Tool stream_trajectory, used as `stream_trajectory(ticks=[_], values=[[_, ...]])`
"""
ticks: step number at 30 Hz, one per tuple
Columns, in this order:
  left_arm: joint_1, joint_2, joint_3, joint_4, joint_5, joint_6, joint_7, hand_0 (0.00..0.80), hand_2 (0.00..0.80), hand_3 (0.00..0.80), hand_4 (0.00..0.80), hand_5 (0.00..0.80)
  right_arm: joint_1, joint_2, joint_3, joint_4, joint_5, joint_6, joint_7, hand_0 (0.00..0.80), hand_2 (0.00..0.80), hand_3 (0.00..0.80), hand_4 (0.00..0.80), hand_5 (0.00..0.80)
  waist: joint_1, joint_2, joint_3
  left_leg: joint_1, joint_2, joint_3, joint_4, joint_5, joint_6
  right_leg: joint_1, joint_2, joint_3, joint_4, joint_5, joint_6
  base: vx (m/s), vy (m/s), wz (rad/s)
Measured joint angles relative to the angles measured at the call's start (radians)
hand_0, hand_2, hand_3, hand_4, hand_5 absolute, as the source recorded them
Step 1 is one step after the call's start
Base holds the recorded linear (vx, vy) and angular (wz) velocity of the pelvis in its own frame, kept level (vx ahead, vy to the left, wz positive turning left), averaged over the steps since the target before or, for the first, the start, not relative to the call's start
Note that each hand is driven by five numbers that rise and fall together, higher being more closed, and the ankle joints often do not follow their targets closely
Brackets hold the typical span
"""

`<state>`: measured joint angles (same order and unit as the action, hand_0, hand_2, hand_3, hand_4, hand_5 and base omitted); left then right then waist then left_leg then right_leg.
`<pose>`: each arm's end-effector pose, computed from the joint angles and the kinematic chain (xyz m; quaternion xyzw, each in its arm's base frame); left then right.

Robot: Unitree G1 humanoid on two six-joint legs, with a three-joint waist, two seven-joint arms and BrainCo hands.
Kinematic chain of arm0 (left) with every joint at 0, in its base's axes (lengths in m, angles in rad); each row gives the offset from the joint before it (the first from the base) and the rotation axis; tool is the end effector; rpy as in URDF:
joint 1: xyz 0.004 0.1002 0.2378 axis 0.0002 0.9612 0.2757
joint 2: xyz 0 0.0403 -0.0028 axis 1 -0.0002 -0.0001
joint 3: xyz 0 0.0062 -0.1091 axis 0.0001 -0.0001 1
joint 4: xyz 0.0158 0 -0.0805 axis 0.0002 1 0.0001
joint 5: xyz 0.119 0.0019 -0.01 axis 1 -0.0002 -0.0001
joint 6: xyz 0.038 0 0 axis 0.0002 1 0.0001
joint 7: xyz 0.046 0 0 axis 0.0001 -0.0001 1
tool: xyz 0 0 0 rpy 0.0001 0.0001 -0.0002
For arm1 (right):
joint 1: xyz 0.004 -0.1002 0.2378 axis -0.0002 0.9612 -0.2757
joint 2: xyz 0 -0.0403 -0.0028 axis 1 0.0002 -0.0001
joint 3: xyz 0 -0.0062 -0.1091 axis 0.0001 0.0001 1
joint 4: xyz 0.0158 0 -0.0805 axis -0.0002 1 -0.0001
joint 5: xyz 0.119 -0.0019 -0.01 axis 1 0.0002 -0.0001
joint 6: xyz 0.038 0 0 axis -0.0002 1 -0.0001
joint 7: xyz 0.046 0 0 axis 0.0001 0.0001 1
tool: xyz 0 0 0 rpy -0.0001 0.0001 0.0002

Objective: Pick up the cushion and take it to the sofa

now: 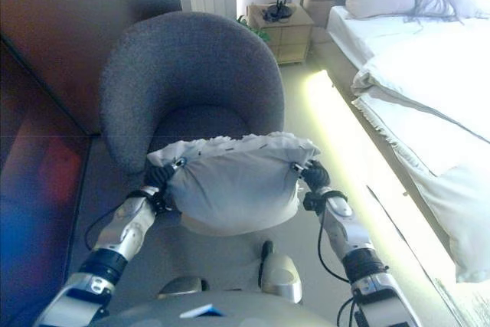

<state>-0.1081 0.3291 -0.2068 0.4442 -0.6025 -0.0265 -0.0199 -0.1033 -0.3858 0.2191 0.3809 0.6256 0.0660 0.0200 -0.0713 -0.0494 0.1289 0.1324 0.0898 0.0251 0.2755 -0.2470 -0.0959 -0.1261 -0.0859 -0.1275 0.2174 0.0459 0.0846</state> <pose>0.2268 0.1967 -0.0232 -0.1082 0.1782 -0.0200 0.9778 0.2280 -0.2043 -0.0144 0.0940 0.2009 0.0342 0.9745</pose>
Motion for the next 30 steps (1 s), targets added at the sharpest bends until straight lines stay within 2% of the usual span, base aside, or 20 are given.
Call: stream_trajectory(ticks=[2, 3, 4, 5, 6, 7, 8, 9, 10, 12, 13, 16, 18, 20, 23, 24, 25, 26, 28, 30], values=[[0.0, -0.002, 0.011, -0.019, 0.0, 0.0, 0.0, 0.8, 0.8, 0.8, 0.8, 0.8, 0.0, -0.011, 0.001, -0.014, -0.008, 0.002, 0.012, 0.8, 0.8, 0.8, 0.8, 0.8, 0.002, 0.003, -0.008, 0.03, 0.028, 0.011, -0.023, -0.007, -0.008, -0.003, 0.029, -0.002, 0.038, -0.028, -0.05, 0.283, -0.235, -0.13], [0.003, -0.004, 0.019, -0.032, 0.0, 0.0, 0.003, 0.8, 0.8, 0.8, 0.8, 0.8, 0.0, -0.02, 0.002, -0.021, -0.009, 0.002, 0.027, 0.8, 0.8, 0.8, 0.8, 0.8, 0.002, 0.012, -0.023, 0.03, 0.049, 0.019, -0.019, -0.016, -0.024, -0.02, 0.051, -0.013, 0.072, -0.054, -0.081, 0.235, -0.235, -0.2], [0.003, 0.001, 0.024, -0.047, 0.0, 0.0, 0.006, 0.8, 0.8, 0.8, 0.8, 0.8, -0.006, -0.025, 0.002, -0.027, -0.014, 0.003, 0.038, 0.8, 0.8, 0.8, 0.8, 0.8, 0.01, 0.008, -0.034, 0.019, 0.05, 0.027, 0.03, -0.018, -0.04, -0.038, 0.051, -0.02, 0.096, -0.068, -0.118, 0.214, -0.225, -0.14], [-0.002, 0.002, 0.029, -0.05, 0.0, -0.001, 0.012, 0.8, 0.8, 0.8, 0.8, 0.8, -0.012, -0.023, 0.001, -0.027, -0.015, 0.004, 0.041, 0.8, 0.8, 0.8, 0.8, 0.8, 0.008, -0.003, -0.04, -0.037, 0.049, 0.023, 0.132, -0.002, -0.042, -0.046, 0.05, -0.025, 0.099, -0.077, -0.132, 0.181, -0.203, -0.16], [-0.002, -0.001, 0.031, -0.05, -0.001, -0.001, 0.019, 0.8, 0.8, 0.8, 0.8, 0.8, -0.012, -0.024, 0.001, -0.028, -0.015, 0.004, 0.048, 0.8, 0.8, 0.8, 0.8, 0.8, 0.009, -0.018, -0.044, -0.095, 0.042, 0.021, 0.228, 0.046, -0.048, -0.043, 0.044, -0.022, 0.088, -0.078, -0.134, 0.116, -0.133, -0.14], [0.001, -0.007, 0.032, -0.05, -0.001, -0.001, 0.025, 0.8, 0.8, 0.8, 0.8, 0.8, -0.012, -0.024, 0.001, -0.028, -0.015, 0.006, 0.052, 0.8, 0.8, 0.8, 0.8, 0.8, 0.019, -0.021, -0.046, -0.133, 0.04, 0.012, 0.3, 0.097, -0.044, -0.023, 0.039, -0.02, 0.064, -0.076, -0.134, 0.134, -0.104, -0.18], [0.001, -0.015, 0.032, -0.049, -0.001, -0.001, 0.028, 0.8, 0.8, 0.8, 0.8, 0.8, -0.011, -0.023, 0.001, -0.028, -0.015, 0.006, 0.053, 0.8, 0.8, 0.8, 0.8, 0.8, 0.031, -0.024, -0.044, -0.157, 0.036, 0.005, 0.362, 0.139, -0.027, 0.002, 0.035, -0.022, 0.041, -0.064, -0.153, 0.129, -0.051, -0.16], [0.003, -0.022, 0.032, -0.049, -0.001, -0.002, 0.029, 0.8, 0.8, 0.8, 0.8, 0.8, -0.013, -0.021, 0.002, -0.028, -0.015, 0.005, 0.052, 0.8, 0.8, 0.8, 0.8, 0.8, 0.036, -0.025, -0.043, -0.179, 0.028, -0.003, 0.411, 0.152, -0.009, 0.019, 0.035, -0.019, 0.033, -0.073, -0.166, 0.168, -0.028, -0.05], [0.003, -0.025, 0.032, -0.05, 0.0, -0.004, 0.029, 0.8, 0.8, 0.8, 0.8, 0.8, -0.013, -0.022, 0.001, -0.027, -0.014, 0.003, 0.052, 0.8, 0.8, 0.8, 0.8, 0.8, 0.035, -0.027, -0.042, -0.201, 0.015, 0.001, 0.441, 0.153, -0.007, 0.036, 0.035, -0.022, 0.016, -0.076, -0.169, 0.164, 0.011, -0.07], [0.003, -0.02, 0.032, -0.052, 0.0, -0.006, 0.029, 0.8, 0.8, 0.8, 0.8, 0.8, -0.016, -0.024, 0.001, -0.027, -0.013, -0.001, 0.05, 0.8, 0.8, 0.8, 0.8, 0.8, 0.035, -0.03, -0.039, -0.212, -0.017, 0.03, 0.398, 0.153, 0.0, 0.06, 0.035, -0.019, -0.012, -0.077, -0.17, 0.194, 0.046, -0.01], [0.003, -0.016, 0.032, -0.052, -0.001, -0.006, 0.029, 0.8, 0.8, 0.8, 0.8, 0.8, -0.016, -0.022, 0.002, -0.027, -0.011, -0.001, 0.047, 0.8, 0.8, 0.8, 0.8, 0.8, 0.034, -0.033, -0.037, -0.213, -0.028, 0.04, 0.348, 0.145, 0.013, 0.07, 0.039, -0.019, -0.024, -0.077, -0.171, 0.234, 0.084, 0.03], [0.002, -0.014, 0.032, -0.052, -0.002, -0.005, 0.027, 0.8, 0.8, 0.8, 0.8, 0.8, -0.02, -0.012, 0.002, -0.026, -0.003, 0.005, 0.034, 0.8, 0.8, 0.8, 0.8, 0.8, 0.039, -0.042, -0.03, -0.208, -0.027, 0.051, 0.127, 0.147, 0.016, 0.104, 0.056, 0.002, -0.054, -0.077, -0.172, 0.291, 0.105, 0.1], [-0.001, -0.018, 0.028, -0.033, -0.002, -0.005, 0.027, 0.8, 0.8, 0.8, 0.8, 0.8, -0.022, -0.014, 0.003, -0.025, -0.003, 0.005, 0.03, 0.8, 0.8, 0.8, 0.8, 0.8, 0.065, -0.037, -0.019, -0.195, -0.02, 0.025, -0.062, 0.18, 0.016, 0.142, 0.068, 0.042, -0.084, -0.076, -0.17, 0.259, 0.088, -0.11], [-0.001, -0.019, 0.029, -0.018, -0.003, -0.006, 0.026, 0.8, 0.8, 0.8, 0.8, 0.8, -0.032, -0.022, 0.011, -0.024, -0.003, 0.005, 0.03, 0.8, 0.8, 0.8, 0.8, 0.8, 0.09, -0.005, 0.002, -0.194, 0.011, -0.01, -0.179, 0.237, 0.001, 0.178, 0.083, 0.076, -0.097, -0.08, -0.16, 0.343, 0.119, -0.36], [-0.002, -0.016, 0.042, 0.019, -0.004, -0.014, 0.026, 0.8, 0.8, 0.8, 0.8, 0.8, -0.034, -0.02, 0.039, -0.023, -0.004, 0.008, 0.034, 0.8, 0.8, 0.8, 0.8, 0.8, 0.125, 0.038, 0.0, -0.195, 0.029, 0.003, -0.191, 0.247, -0.005, 0.19, 0.074, 0.102, -0.111, -0.094, -0.136, 0.234, 0.121, -0.59], [-0.001, -0.016, 0.044, 0.022, -0.004, -0.014, 0.026, 0.8, 0.8, 0.8, 0.8, 0.8, -0.033, -0.027, 0.049, -0.024, -0.004, 0.009, 0.037, 0.8, 0.8, 0.8, 0.8, 0.8, 0.12, 0.066, -0.009, -0.187, 0.03, 0.006, -0.18, 0.223, -0.001, 0.196, 0.075, 0.1, -0.12, -0.1, -0.118, 0.197, 0.144, -0.47], [-0.004, -0.023, 0.048, 0.022, -0.004, -0.016, 0.023, 0.8, 0.8, 0.8, 0.8, 0.8, -0.033, -0.027, 0.051, -0.025, -0.004, 0.012, 0.037, 0.8, 0.8, 0.8, 0.8, 0.8, 0.118, 0.079, -0.011, -0.18, 0.03, 0.012, -0.192, 0.256, -0.002, 0.202, 0.068, 0.104, -0.113, -0.102, -0.088, 0.205, 0.162, -0.4], [-0.004, -0.017, 0.057, 0.022, -0.004, -0.02, 0.021, 0.8, 0.8, 0.8, 0.8, 0.8, -0.032, -0.02, 0.057, -0.026, -0.004, 0.017, 0.04, 0.8, 0.8, 0.8, 0.8, 0.8, 0.115, 0.068, -0.01, -0.171, 0.011, 0.037, -0.194, 0.271, 0.014, 0.204, 0.041, 0.104, -0.098, -0.111, -0.056, 0.219, 0.168, -0.34], [-0.004, -0.004, 0.061, 0.021, -0.003, -0.023, 0.021, 0.8, 0.8, 0.8, 0.8, 0.8, -0.029, -0.015, 0.066, -0.026, -0.004, 0.024, 0.041, 0.8, 0.8, 0.8, 0.8, 0.8, 0.113, 0.053, -0.018, -0.152, -0.031, 0.048, -0.2, 0.312, 0.05, 0.223, -0.013, 0.1, -0.074, -0.141, -0.01, 0.205, 0.152, -0.13], [-0.01, 0.006, 0.061, 0.018, -0.003, -0.026, 0.021, 0.8, 0.8, 0.8, 0.8, 0.8, -0.03, -0.006, 0.065, -0.028, -0.004, 0.026, 0.04, 0.8, 0.8, 0.8, 0.8, 0.8, 0.114, 0.031, -0.03, -0.142, -0.074, 0.047, -0.21, 0.305, 0.075, 0.232, -0.055, 0.097, -0.072, -0.161, 0.016, 0.126, 0.1, 0.19]])
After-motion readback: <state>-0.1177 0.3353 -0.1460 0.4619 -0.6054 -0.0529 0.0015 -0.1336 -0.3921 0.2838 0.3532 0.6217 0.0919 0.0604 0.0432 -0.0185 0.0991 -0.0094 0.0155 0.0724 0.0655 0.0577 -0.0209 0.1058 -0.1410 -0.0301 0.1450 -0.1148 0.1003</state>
